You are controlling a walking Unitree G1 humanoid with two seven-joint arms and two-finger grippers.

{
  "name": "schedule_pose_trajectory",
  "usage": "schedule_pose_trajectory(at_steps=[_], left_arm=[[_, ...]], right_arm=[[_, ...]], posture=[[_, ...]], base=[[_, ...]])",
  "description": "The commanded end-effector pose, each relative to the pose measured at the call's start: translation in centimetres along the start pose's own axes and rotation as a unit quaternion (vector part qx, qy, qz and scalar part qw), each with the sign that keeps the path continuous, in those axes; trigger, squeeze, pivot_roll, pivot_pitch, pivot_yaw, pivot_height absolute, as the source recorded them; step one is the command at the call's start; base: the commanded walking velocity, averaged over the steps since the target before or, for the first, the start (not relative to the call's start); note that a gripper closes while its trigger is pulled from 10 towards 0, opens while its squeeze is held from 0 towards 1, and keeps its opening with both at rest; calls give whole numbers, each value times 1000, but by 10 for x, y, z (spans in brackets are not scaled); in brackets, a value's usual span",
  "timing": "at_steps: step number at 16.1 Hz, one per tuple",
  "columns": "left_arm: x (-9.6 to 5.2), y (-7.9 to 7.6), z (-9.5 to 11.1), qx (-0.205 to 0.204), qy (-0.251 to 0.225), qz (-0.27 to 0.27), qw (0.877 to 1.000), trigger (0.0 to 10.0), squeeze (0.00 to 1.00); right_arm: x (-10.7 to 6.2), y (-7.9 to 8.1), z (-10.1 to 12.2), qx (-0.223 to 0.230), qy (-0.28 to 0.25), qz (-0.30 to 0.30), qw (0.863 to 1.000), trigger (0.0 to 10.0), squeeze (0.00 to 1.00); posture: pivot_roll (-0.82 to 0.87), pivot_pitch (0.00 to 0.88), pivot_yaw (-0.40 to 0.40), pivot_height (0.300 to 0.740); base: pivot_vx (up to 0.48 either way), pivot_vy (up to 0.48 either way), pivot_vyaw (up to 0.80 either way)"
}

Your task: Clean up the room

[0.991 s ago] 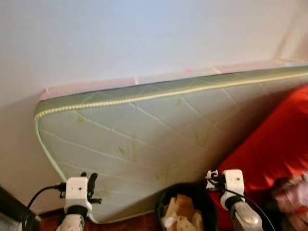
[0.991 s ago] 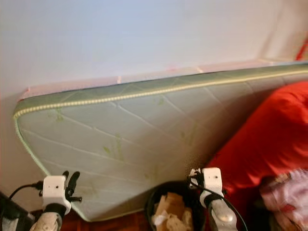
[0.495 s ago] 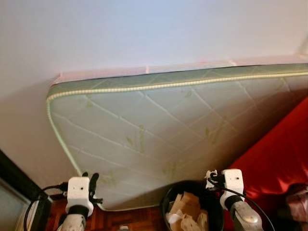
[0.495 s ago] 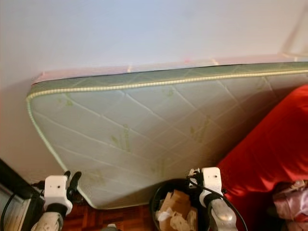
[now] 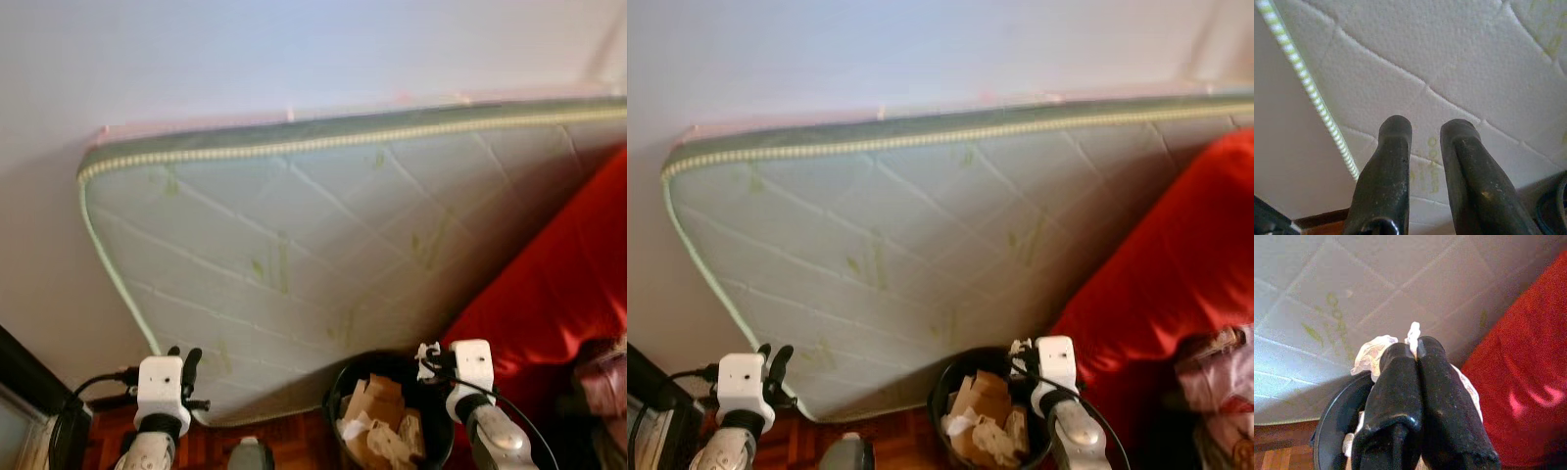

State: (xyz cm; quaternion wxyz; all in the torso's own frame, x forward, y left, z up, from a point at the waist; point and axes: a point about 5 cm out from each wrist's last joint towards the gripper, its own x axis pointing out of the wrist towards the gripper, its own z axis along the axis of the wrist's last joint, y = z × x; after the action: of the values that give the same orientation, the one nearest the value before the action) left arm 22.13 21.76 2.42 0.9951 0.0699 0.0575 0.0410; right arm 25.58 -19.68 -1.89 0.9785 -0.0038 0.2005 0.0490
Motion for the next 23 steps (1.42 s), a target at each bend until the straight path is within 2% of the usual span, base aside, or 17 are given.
schedule_pose_trajectory(at_steps=[1,15,18,20,23], left_arm=[[0,2,0,2,3,5,1000,10000,0],[4,1,2,0,5,-2,1000,10000,0],[6,2,4,1,2,-3,1000,10000,0],[9,0,5,3,0,-8,1000,10000,0],[11,-1,8,3,-3,-13,1000,10000,0]], right_arm=[[0,1,0,-1,-2,1,1000,10000,0],[2,10,-2,2,9,24,1000,10000,0],[2,13,-3,0,12,28,1000,10000,0],[3,14,-1,-18,13,37,999,10000,0],[4,17,-1,-9,10,39,999,10000,0]], posture=[[124,0,-35,634],[130,0,-33,634],[126,0,-27,634],[126,0,-26,634],[130,0,-22,634]], base=[[0,0,0],[0,0,0],[269,0,0],[283,0,0],[294,0,533]])
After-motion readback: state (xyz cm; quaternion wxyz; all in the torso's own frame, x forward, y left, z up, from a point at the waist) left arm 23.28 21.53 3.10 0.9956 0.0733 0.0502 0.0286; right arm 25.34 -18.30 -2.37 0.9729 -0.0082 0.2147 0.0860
